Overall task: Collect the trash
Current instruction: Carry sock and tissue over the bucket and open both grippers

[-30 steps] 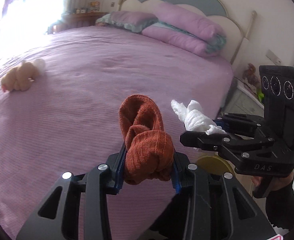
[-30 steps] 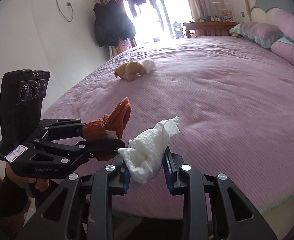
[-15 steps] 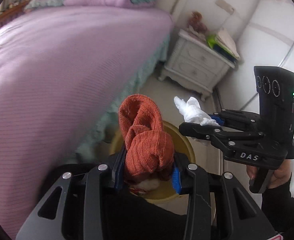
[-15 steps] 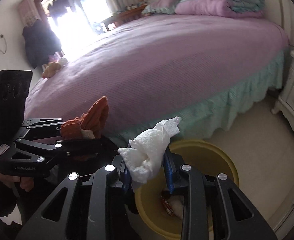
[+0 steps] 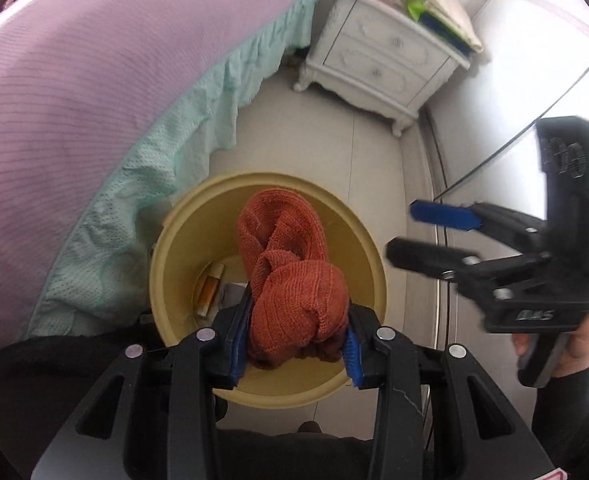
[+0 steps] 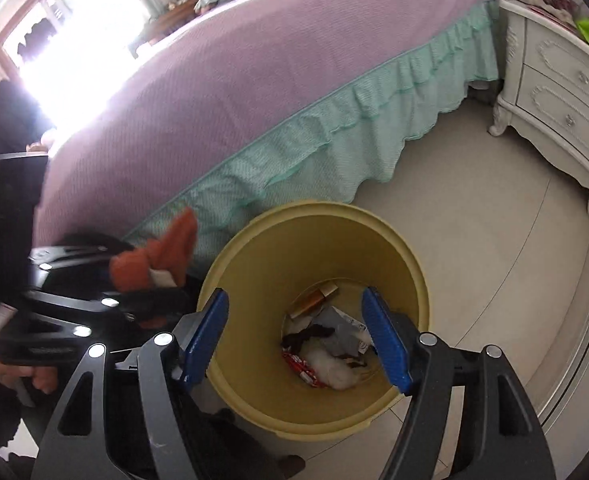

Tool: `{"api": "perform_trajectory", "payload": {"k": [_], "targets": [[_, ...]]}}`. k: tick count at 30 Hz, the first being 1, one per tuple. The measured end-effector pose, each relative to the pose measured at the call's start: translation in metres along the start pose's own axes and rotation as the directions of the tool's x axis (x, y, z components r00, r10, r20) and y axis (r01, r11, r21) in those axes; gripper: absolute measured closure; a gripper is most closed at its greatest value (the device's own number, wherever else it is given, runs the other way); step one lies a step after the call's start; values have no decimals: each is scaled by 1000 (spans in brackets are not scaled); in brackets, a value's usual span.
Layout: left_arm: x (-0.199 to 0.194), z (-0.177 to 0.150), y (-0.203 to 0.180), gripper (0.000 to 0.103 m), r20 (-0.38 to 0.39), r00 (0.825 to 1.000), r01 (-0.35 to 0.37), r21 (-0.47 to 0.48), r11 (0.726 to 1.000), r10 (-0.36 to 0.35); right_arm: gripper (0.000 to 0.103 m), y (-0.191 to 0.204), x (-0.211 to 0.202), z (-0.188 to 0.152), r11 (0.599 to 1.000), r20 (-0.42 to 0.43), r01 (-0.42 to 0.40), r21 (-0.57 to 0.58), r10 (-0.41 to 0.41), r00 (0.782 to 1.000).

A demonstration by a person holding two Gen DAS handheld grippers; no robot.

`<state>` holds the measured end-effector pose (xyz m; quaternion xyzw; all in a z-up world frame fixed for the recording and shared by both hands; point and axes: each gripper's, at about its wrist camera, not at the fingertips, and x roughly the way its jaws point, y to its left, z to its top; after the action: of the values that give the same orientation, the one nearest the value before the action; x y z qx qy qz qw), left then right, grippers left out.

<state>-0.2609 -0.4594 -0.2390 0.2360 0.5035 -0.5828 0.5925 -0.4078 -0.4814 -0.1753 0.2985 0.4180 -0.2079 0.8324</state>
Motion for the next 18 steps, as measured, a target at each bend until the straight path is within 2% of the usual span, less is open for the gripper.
{"api": "perform_trajectory", "payload": {"k": [8,12,14,17,18], "targets": [[25,16,-7,65,-32,999,17,22,1000,-16,36,-14,-1,-1,1000,-6,24,15,-24,1000],[31,20,-12,59,-55,998,31,45,999,-28,36,-16,2,-3,999,-17,34,13,-33,999],[35,20,-11,32,-81,996,42,35,998,-39,35,-16,3,-4,999,-26,29,12,-29,999],[44,21,-5,17,-153,988,25,-13,1000,-26,36,-20,2,-5,999,-28,39,12,-39,999],[45,21,-1,17,-160,986,35,-30,999,-40,36,-20,1,-5,999,-29,45,11,-44,999]]}}
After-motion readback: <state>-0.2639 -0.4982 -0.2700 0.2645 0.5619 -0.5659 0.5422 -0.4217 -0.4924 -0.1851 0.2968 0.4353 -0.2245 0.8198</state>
